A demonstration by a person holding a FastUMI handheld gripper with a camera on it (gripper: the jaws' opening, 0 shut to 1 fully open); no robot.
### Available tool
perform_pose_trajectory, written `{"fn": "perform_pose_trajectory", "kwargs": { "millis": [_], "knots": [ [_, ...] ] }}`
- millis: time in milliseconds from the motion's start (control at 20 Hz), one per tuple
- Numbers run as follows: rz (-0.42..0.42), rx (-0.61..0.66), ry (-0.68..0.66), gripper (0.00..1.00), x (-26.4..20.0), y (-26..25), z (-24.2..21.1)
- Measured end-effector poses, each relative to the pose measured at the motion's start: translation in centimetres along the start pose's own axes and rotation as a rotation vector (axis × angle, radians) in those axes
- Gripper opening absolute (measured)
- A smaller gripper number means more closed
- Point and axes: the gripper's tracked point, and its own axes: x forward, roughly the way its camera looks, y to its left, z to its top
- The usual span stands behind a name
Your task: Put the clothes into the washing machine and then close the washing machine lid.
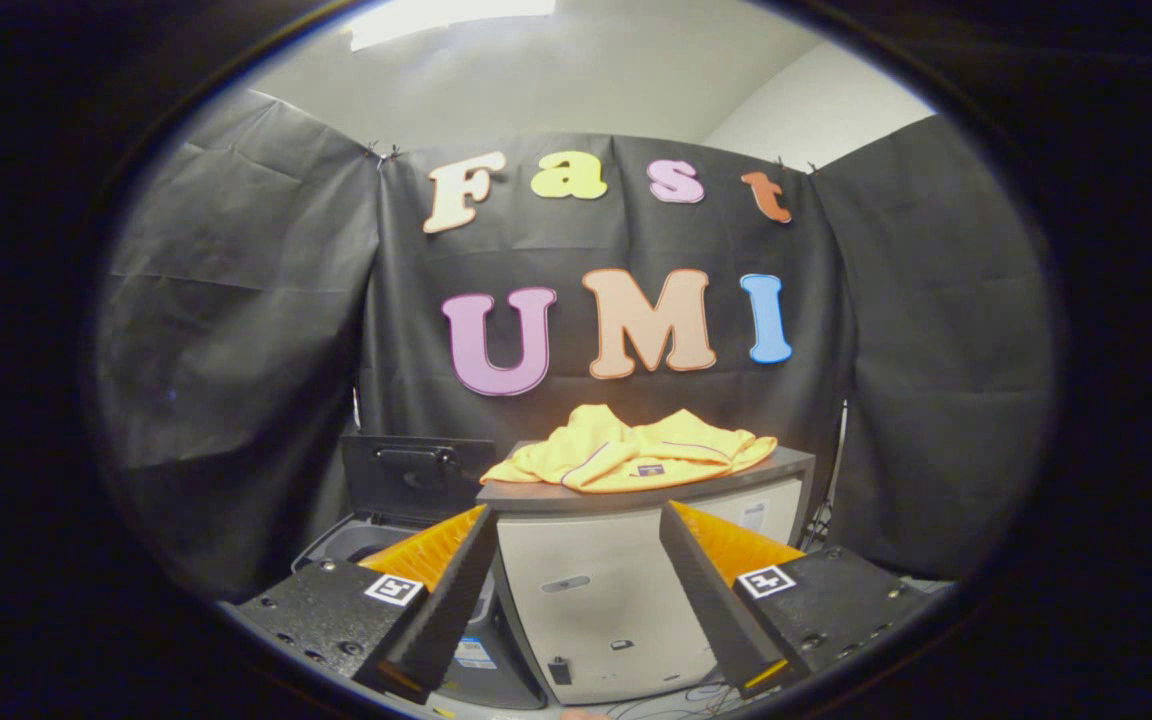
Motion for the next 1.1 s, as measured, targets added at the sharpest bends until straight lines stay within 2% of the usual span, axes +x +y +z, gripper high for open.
{"fn": "perform_pose_trajectory", "kwargs": {
  "millis": [200,500,700,850,950,1100],
  "knots": [
    [0.012,0.01,0.041,0.99,4.6,-1.2,1.4],
    [-0.041,0.038,0.081,0.99,11.4,-5.0,2.4],
    [-0.047,0.019,0.122,0.97,16.4,-5.5,2.1],
    [-0.05,-0.003,0.227,0.97,19.5,-5.4,0.2],
    [-0.094,-0.044,0.312,0.97,21.0,-6.5,-1.4],
    [-0.1,-0.03,0.465,0.96,22.1,-6.2,-4.1]
  ]
}}
